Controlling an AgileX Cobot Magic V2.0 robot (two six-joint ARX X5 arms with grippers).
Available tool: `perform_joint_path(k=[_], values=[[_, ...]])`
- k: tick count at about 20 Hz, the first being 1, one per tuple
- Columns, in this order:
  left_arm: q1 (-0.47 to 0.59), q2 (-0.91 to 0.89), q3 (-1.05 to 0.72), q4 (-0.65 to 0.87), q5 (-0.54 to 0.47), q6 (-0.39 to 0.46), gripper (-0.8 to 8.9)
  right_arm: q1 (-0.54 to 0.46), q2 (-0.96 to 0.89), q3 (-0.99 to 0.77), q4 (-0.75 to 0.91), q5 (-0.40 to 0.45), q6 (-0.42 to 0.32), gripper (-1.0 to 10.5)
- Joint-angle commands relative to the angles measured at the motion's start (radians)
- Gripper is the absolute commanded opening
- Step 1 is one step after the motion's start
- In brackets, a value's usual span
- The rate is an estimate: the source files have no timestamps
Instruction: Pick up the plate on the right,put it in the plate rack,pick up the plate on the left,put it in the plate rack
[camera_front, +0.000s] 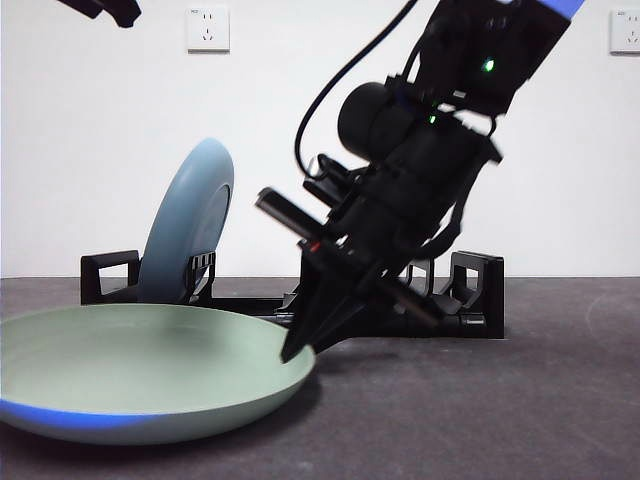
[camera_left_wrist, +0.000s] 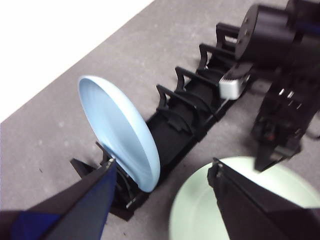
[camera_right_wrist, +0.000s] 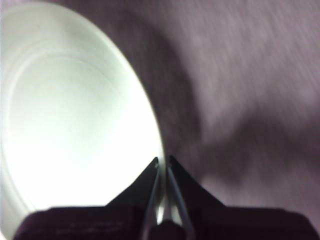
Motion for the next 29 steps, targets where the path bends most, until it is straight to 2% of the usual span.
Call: perform_joint_path(k=[1, 5, 7, 11, 16, 20, 25, 29], values=[[-0.002, 0.019, -0.004, -0.019, 0.014, 0.011, 3.14, -0.007, -0.077, -0.003, -0.050, 0.000, -0.040, -0.1], [-0.037, 0.066, -0.004, -0.068, 0.143, 0.029, 3.11, -0.028, -0.214, -0.003, -0.182, 0.156, -0.087, -0.1], [-0.115, 0.085, -0.004, -0.087, 0.136, 0.068, 3.10, -0.055, -0.261, -0.002, -0.233, 0.190, -0.084, -0.1], [-0.325, 0.109, -0.004, -0.086, 0.031, 0.076, 3.10, -0.124, -0.310, -0.002, -0.315, 0.173, -0.084, -0.1], [-0.526, 0.234, -0.004, -0.078, -0.084, 0.090, 3.10, -0.184, -0.318, -0.002, -0.359, 0.066, -0.084, -0.1], [-0.578, 0.391, -0.004, -0.064, -0.136, 0.139, 3.09, -0.198, -0.320, -0.002, -0.384, 0.059, -0.090, -0.1], [-0.569, 0.520, -0.004, -0.011, -0.164, 0.149, 3.00, -0.210, -0.350, -0.002, -0.391, 0.034, -0.096, -0.1], [-0.557, 0.533, -0.004, 0.052, -0.167, 0.173, 0.77, -0.210, -0.385, -0.002, -0.392, 0.035, -0.097, -0.1]])
